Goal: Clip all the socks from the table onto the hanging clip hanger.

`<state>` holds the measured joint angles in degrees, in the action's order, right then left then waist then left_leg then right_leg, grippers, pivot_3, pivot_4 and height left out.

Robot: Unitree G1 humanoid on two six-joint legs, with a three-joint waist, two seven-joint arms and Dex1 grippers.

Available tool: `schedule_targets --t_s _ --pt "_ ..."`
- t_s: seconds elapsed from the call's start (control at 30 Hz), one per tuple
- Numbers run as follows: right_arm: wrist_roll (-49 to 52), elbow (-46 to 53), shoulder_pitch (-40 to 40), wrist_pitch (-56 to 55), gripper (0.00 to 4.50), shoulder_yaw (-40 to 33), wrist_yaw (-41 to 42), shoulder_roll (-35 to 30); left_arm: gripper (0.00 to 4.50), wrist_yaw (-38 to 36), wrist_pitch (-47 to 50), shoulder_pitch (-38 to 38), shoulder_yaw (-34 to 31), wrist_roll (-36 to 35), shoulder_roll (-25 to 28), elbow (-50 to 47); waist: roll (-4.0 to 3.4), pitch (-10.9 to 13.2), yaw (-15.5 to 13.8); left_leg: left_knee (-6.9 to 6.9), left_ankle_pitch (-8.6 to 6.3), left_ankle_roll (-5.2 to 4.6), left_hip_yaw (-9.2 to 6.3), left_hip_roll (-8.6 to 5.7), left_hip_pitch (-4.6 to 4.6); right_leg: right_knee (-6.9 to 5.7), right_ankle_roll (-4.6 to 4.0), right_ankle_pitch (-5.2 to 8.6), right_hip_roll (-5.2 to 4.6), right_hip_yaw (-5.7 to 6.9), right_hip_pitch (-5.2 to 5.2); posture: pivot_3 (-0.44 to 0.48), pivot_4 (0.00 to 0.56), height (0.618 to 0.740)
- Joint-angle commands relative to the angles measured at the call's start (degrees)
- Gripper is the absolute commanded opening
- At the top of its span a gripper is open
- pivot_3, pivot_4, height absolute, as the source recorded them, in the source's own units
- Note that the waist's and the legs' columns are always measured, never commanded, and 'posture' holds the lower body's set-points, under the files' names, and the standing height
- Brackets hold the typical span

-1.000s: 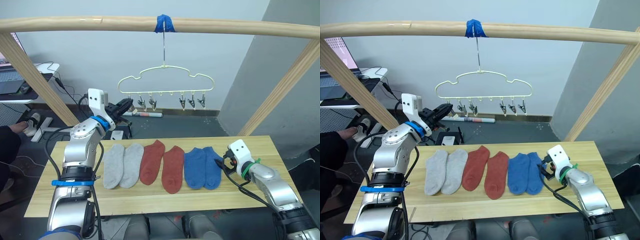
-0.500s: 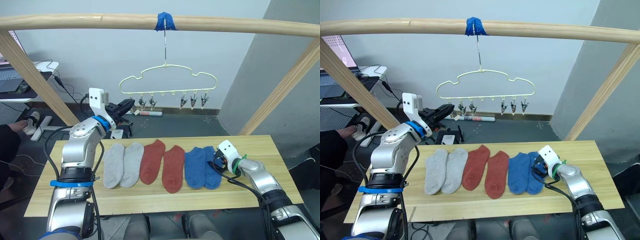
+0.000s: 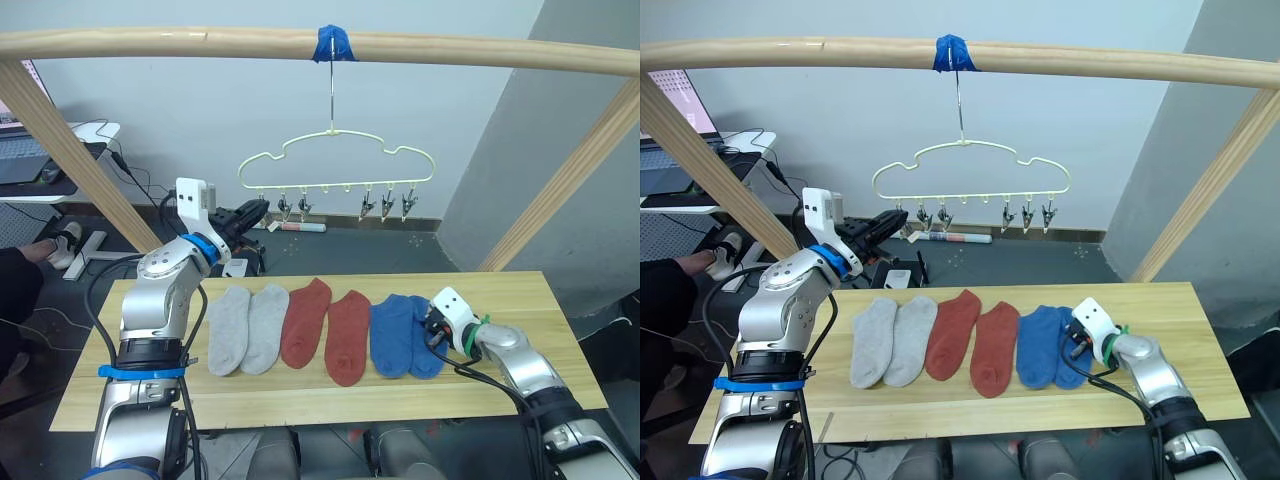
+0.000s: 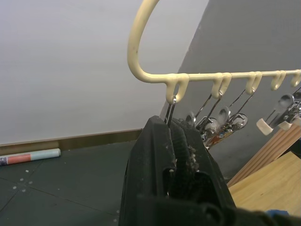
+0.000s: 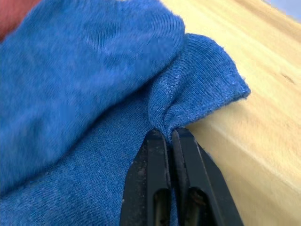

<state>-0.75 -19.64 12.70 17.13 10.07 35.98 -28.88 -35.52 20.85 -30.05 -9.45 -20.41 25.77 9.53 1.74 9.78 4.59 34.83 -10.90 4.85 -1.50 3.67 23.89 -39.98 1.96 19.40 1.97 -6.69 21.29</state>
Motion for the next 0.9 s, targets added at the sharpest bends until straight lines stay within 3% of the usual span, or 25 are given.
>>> schedule_targets --t_s 0.03,0.27,0.43,0.63,0.9 --pt "1.84 11.34 -5.60 2.12 0.05 -5.13 0.81 -4.50 0.00 -0.54 4.43 0.21 -1.65 -3.08 0.40 -0.64 -0.01 0.01 -0.12 0.00 0.00 0.00 0.01 -0.02 0.01 0.00 0.05 0.03 -0.01 -0.01 0.01 -0.024 0.161 0.740" --pt "12.39 37.99 -8.78 17.30 0.05 -7.65 8.16 -9.17 0.00 1.11 27.54 -3.03 -9.72 -21.20 -1.05 -0.38 -0.01 0.05 1.00 0.02 0.00 -0.01 -0.06 0.06 -0.06 -0.11 0.12 0.06 0.12 -0.04 0.03 -0.046 0.156 0.740" --pt "21.64 47.48 -0.51 30.44 0.05 -4.06 7.49 -3.15 0.00 2.28 37.15 -4.49 -13.73 -28.39 -0.10 -0.03 0.08 0.10 1.09 0.04 0.00 0.00 -0.11 0.05 -0.03 -0.12 0.12 0.06 0.12 0.00 0.03 -0.049 0.151 0.740" --pt "22.46 39.83 9.15 33.14 0.05 2.85 1.67 11.88 0.00 4.20 41.03 -4.93 -15.09 -31.86 -0.32 -1.95 0.17 0.13 0.39 0.04 0.00 0.01 -0.28 0.03 0.12 -0.05 0.11 0.06 0.06 0.18 0.08 -0.030 0.144 0.740" --pt "20.15 28.09 18.35 29.00 0.05 5.53 -0.63 20.38 0.00 7.38 42.25 -4.22 -16.99 -35.90 -1.57 -5.63 0.18 0.13 -0.08 0.04 0.00 0.05 -0.61 -0.02 0.40 -0.01 -0.14 -0.09 -0.09 0.61 0.15 0.008 0.144 0.740"
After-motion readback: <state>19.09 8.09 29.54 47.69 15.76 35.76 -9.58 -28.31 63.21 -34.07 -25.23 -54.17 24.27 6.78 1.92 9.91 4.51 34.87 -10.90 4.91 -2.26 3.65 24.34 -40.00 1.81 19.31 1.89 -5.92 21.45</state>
